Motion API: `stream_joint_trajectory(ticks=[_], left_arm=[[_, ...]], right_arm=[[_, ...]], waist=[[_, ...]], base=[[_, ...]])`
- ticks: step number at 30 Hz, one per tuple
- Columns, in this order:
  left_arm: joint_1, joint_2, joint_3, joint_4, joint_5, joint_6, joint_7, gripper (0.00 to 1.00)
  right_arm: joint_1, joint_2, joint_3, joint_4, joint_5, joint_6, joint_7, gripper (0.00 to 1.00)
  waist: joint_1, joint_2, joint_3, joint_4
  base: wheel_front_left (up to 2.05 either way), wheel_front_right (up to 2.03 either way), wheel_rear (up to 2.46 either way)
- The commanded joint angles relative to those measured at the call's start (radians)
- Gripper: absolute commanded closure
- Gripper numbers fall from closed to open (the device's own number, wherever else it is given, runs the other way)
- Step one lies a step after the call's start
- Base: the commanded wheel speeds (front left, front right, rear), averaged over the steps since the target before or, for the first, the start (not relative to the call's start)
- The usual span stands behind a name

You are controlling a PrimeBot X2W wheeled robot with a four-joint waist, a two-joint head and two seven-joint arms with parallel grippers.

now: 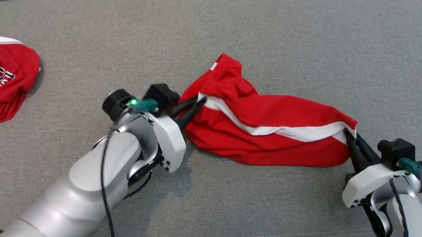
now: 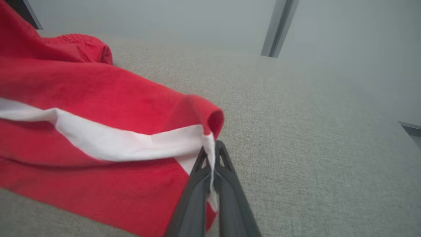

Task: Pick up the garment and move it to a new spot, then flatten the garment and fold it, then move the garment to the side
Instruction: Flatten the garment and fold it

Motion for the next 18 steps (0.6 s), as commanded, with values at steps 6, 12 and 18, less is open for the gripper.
stream_joint_trajectory(ticks=[6, 12, 18], left_arm=[[0.028, 0.134, 0.197, -0.215, -0.285, -0.007, -0.130, 1.00], [0.216, 0.250, 0.317, -0.417, -0.484, -0.004, -0.139, 1.00], [0.371, 0.330, 0.339, -0.622, -0.558, 0.043, -0.114, 1.00]], right_arm=[[-0.018, -0.026, 0.017, -0.136, 0.103, 0.001, -0.068, 1.00], [0.006, -0.110, 0.096, -0.260, 0.244, 0.001, -0.039, 1.00], [0.069, -0.188, 0.093, -0.427, 0.467, 0.001, 0.043, 1.00]], waist=[[0.0000, -0.0001, -0.022, 0.023], [0.0000, -0.0001, -0.059, 0.058], [0.0000, -0.0001, -0.095, 0.088]], base=[[0.00, 0.00, 0.00], [0.00, 0.00, 0.00], [0.00, 0.00, 0.00]])
